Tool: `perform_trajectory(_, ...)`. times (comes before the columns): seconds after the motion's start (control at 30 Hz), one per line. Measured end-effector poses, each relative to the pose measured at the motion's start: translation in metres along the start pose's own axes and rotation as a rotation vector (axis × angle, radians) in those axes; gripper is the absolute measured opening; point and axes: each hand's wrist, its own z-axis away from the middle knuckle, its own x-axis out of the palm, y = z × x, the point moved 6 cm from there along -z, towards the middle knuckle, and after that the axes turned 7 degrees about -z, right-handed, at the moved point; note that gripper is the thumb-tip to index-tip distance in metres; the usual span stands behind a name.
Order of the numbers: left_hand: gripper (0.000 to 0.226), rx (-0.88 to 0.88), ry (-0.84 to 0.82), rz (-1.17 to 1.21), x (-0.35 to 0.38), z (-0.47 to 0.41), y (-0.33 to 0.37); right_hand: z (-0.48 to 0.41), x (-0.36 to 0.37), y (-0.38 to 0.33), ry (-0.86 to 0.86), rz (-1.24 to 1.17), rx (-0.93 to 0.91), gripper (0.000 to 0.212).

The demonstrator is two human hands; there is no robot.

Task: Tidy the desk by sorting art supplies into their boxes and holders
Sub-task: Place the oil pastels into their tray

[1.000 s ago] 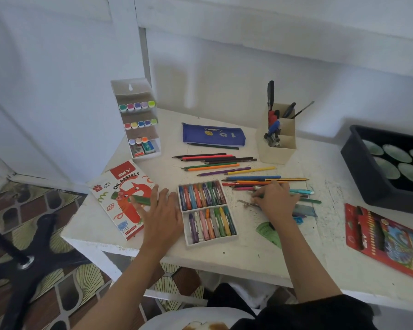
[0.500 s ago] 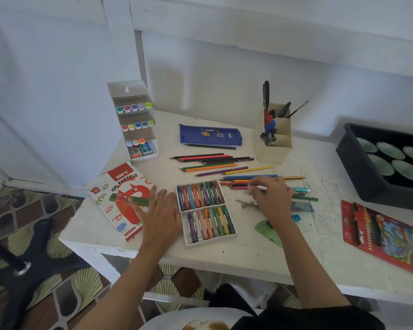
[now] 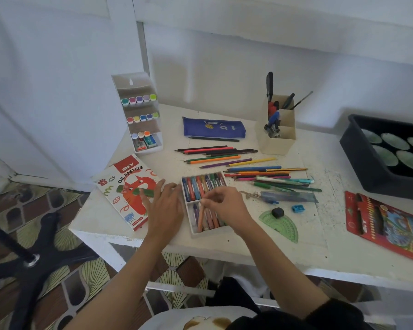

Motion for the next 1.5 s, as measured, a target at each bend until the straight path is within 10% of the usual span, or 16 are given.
perform_trajectory(0.43, 0.049, 0.014, 0.016, 0.014, 0.001, 0.001, -0.001, 0.001, 0.026, 0.006, -0.078, 0.653, -0.254, 0.048)
perform_trajectory(1.5, 0.025, -0.195, 0.277, 0.317, -0.023, 0.015, -0.027, 0.011, 0.025, 0.027, -0.014, 0.747, -0.458, 0.047)
